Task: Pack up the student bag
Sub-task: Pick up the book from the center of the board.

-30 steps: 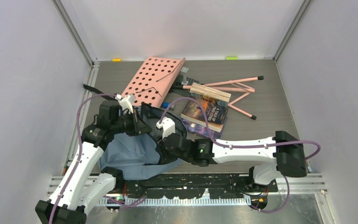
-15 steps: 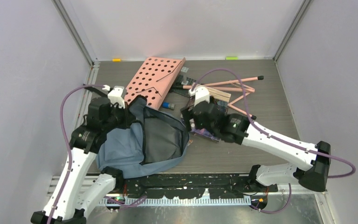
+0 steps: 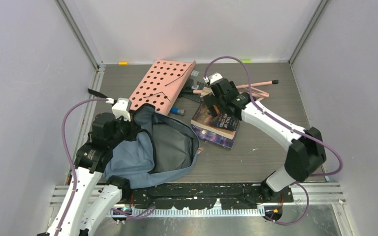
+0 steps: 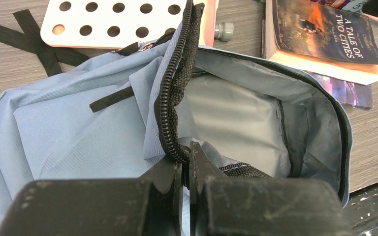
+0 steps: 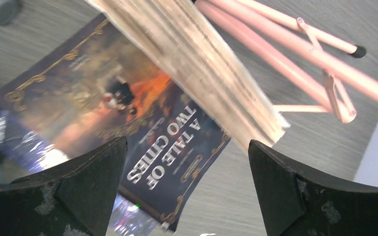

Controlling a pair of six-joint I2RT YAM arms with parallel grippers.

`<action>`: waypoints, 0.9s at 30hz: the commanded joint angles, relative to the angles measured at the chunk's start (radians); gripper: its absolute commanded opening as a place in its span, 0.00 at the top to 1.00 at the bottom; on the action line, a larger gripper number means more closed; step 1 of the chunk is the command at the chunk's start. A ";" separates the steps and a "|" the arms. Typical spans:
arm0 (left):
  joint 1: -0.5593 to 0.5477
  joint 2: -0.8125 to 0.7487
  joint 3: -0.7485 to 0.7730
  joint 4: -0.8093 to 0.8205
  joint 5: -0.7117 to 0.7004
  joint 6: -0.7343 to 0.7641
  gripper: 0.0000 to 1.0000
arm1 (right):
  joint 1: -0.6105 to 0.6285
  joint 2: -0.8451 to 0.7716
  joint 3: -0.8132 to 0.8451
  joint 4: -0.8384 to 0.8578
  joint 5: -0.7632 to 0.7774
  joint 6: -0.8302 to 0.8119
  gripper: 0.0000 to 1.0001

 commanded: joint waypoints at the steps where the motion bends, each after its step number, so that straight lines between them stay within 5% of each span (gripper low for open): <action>1: 0.005 -0.002 0.000 0.081 -0.035 0.029 1.00 | -0.035 0.102 0.110 0.058 -0.001 -0.217 0.00; 21: 0.006 0.022 0.003 0.072 -0.022 0.024 1.00 | -0.103 0.381 0.274 0.049 -0.015 -0.411 0.01; 27: 0.006 0.030 0.005 0.068 -0.021 0.023 1.00 | -0.126 0.426 0.334 -0.059 -0.039 -0.379 0.14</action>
